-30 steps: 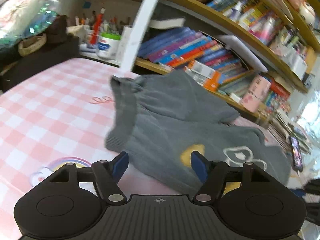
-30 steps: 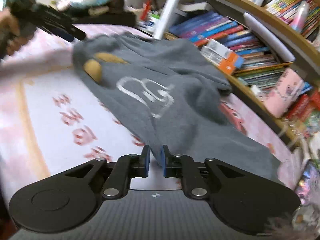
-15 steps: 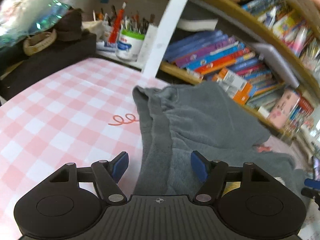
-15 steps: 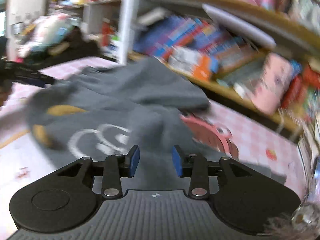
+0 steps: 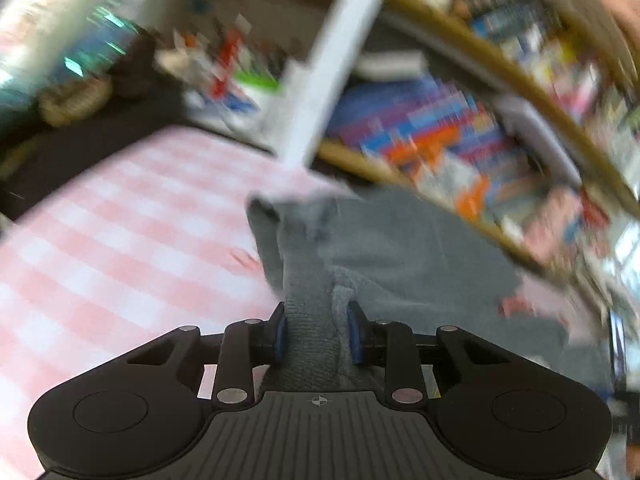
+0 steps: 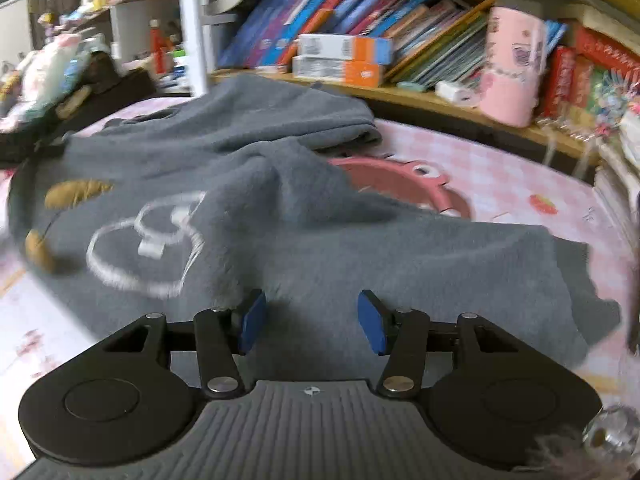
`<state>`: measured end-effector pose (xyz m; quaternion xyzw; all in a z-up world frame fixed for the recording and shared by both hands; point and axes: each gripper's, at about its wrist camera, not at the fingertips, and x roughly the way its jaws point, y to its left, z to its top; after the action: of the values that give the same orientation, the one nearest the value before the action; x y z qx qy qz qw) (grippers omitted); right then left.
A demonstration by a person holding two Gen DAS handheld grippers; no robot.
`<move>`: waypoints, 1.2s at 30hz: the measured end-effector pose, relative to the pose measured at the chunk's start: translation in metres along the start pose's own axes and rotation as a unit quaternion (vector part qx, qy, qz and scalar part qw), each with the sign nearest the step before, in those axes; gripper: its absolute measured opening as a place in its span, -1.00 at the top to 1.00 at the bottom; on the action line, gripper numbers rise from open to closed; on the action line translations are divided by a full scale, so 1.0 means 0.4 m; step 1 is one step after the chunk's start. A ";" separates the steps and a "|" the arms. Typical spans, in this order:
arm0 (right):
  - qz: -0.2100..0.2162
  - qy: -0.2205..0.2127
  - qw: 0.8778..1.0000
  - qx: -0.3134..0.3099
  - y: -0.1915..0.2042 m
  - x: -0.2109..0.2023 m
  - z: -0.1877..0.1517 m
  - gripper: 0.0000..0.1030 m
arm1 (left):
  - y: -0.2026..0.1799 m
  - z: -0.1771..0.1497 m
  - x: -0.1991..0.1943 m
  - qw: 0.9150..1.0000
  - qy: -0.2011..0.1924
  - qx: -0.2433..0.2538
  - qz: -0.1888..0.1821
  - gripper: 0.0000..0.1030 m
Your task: Fold clothes
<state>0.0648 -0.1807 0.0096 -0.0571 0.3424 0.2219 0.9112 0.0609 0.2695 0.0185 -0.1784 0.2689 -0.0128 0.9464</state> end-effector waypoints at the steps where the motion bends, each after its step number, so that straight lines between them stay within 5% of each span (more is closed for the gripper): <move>1: 0.020 0.003 1.000 -0.010 0.027 -0.010 -0.007 0.03 | 0.013 0.009 -0.018 1.000 -0.013 0.003 0.020 0.47; 5: 0.101 0.012 0.994 -0.043 0.132 -0.042 -0.029 0.02 | 0.058 0.015 -0.039 0.995 -0.021 0.019 0.100 0.44; 9: 0.114 -0.009 0.992 -0.046 0.167 -0.069 -0.018 0.00 | 0.095 0.000 -0.039 0.988 -0.013 0.038 0.147 0.41; 14: 0.029 -0.049 0.998 -0.026 0.089 -0.125 0.001 -0.17 | 0.122 -0.011 -0.062 0.987 -0.003 0.038 0.157 0.21; 19: -0.059 -0.042 0.997 0.010 -0.022 -0.155 -0.031 -0.39 | 0.089 -0.015 -0.139 0.980 -0.051 0.049 0.184 0.20; 25: -0.108 -0.005 0.994 0.020 -0.071 -0.109 -0.072 -0.43 | 0.036 -0.059 -0.185 0.994 -0.054 0.044 0.082 0.20; 27: -0.112 -0.005 0.994 0.018 -0.069 -0.095 -0.080 -0.33 | 0.018 -0.080 -0.170 0.996 -0.040 0.049 0.058 0.20; 29: -0.091 -0.004 0.995 0.027 -0.060 -0.101 -0.077 0.51 | 0.006 -0.097 -0.148 0.997 -0.024 0.056 0.051 0.20; 31: -0.080 -0.015 0.997 0.011 -0.034 -0.128 -0.067 0.70 | 0.000 -0.107 -0.130 0.997 -0.013 0.061 0.054 0.20; 36: -0.071 -0.097 0.992 -0.029 0.028 -0.273 -0.026 0.72 | 0.001 -0.121 -0.110 0.996 0.000 0.065 0.064 0.20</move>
<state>-0.0194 -0.2134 0.0731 -0.0860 0.2409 0.1714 0.9514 -0.0015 0.2590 0.0022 -0.0989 0.2786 0.0304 0.9548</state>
